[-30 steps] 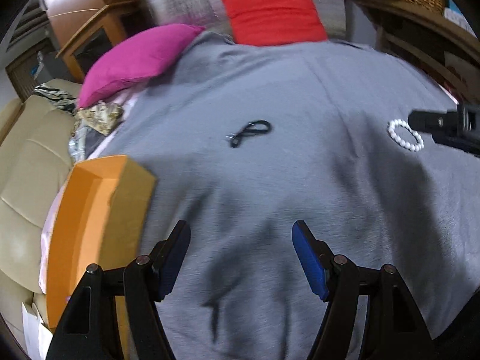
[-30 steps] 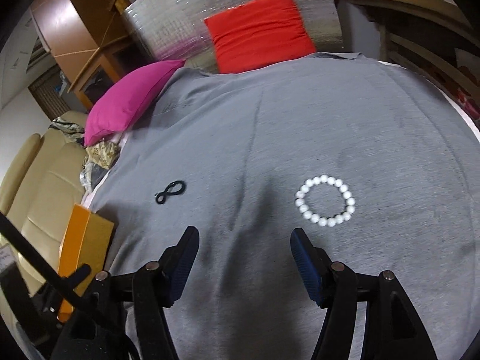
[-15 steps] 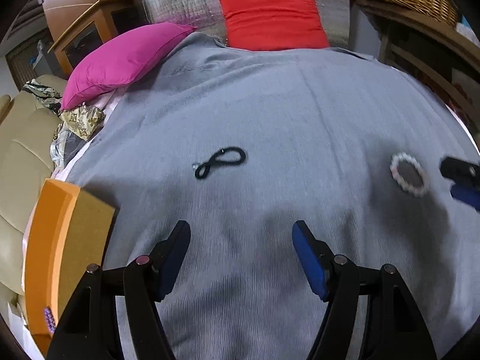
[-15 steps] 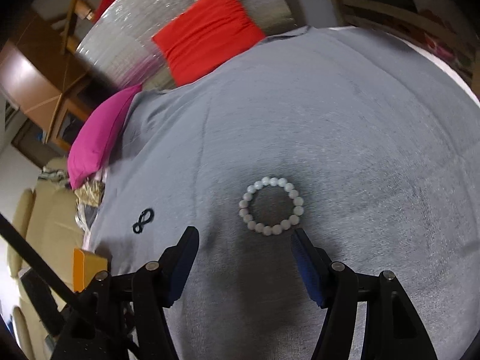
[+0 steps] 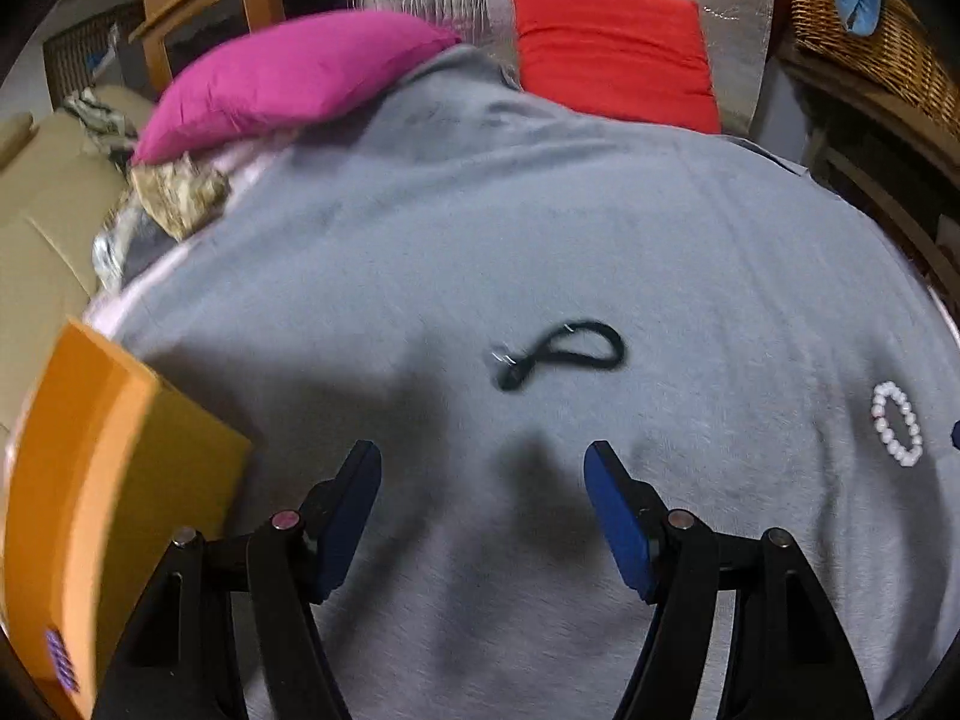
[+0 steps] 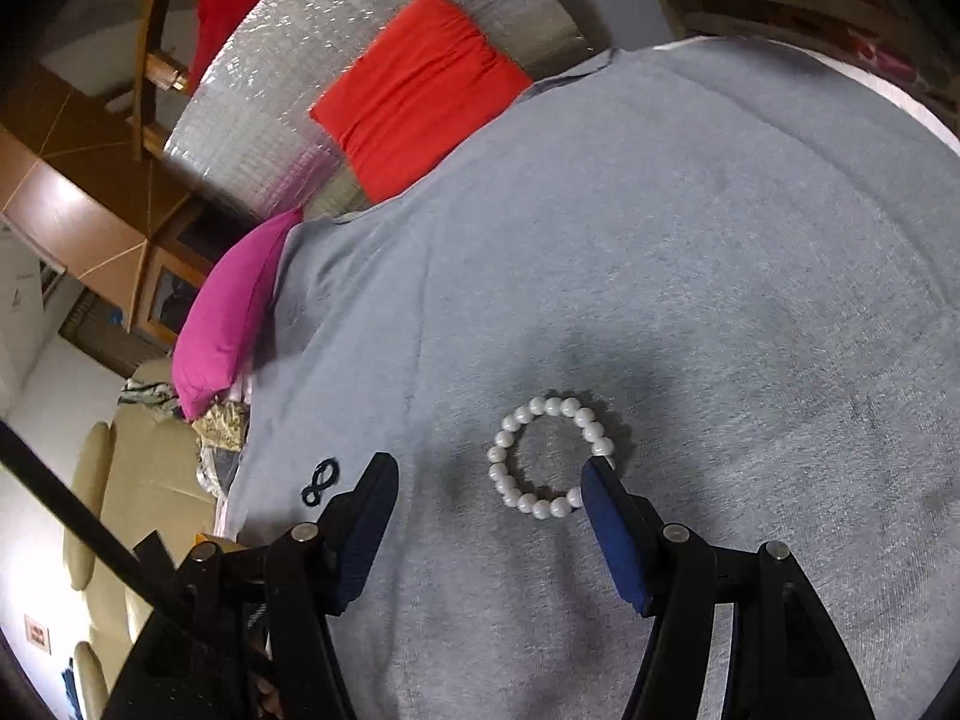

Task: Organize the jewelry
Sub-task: 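Move both grippers back over the cloth toward the black cord and white bracelet, then grasp the black cord keychain with the left gripper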

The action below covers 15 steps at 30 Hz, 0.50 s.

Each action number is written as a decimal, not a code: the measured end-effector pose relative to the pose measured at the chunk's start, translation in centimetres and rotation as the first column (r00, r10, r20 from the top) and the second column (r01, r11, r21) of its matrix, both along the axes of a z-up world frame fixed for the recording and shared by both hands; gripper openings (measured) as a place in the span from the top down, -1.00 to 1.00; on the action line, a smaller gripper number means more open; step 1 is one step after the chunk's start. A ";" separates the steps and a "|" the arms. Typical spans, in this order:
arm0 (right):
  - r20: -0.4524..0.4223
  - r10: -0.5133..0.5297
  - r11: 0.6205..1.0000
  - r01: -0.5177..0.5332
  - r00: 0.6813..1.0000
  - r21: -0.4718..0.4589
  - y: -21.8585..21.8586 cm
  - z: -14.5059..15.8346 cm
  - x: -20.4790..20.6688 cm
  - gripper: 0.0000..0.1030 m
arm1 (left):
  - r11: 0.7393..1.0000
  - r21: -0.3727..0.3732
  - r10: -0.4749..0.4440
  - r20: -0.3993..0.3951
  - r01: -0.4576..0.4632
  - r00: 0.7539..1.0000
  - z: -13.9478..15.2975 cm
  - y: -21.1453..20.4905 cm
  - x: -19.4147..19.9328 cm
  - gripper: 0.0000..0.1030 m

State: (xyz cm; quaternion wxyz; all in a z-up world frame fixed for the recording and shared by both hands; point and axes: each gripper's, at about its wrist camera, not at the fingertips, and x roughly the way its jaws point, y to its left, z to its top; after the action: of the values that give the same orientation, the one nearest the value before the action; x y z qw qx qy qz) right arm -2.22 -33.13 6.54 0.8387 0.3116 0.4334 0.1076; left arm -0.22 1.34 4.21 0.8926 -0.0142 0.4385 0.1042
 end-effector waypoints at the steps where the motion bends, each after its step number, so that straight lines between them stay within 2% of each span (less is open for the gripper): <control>1: -0.007 -0.006 1.000 0.006 1.000 0.006 -0.1 -0.2 0.1 -0.28 | 1.000 -0.007 0.003 0.000 -0.003 1.000 0.1 0.4 0.1 -0.38; 5: -0.023 -0.011 1.000 0.011 1.000 -0.016 -0.1 -0.5 0.1 -0.28 | 0.997 -0.066 0.025 -0.027 -0.027 0.999 -0.4 1.6 0.0 -0.38; 11: -0.060 -0.010 1.000 0.009 0.998 -0.017 0.1 -1.3 -0.2 -0.28 | 0.995 -0.079 0.054 -0.033 -0.056 0.998 -0.7 2.7 0.2 -0.38; 15: -0.055 -0.012 1.000 0.011 0.998 -0.008 -0.1 -1.2 -0.3 -0.28 | 0.997 -0.069 0.039 -0.020 -0.040 0.999 -0.6 2.9 1.3 -0.38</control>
State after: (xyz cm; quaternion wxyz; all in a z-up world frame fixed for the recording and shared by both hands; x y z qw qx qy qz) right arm -2.56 -33.20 5.37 0.8282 0.3137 0.4551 0.0923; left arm 1.07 4.19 3.60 0.8851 -0.0527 0.4500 0.1067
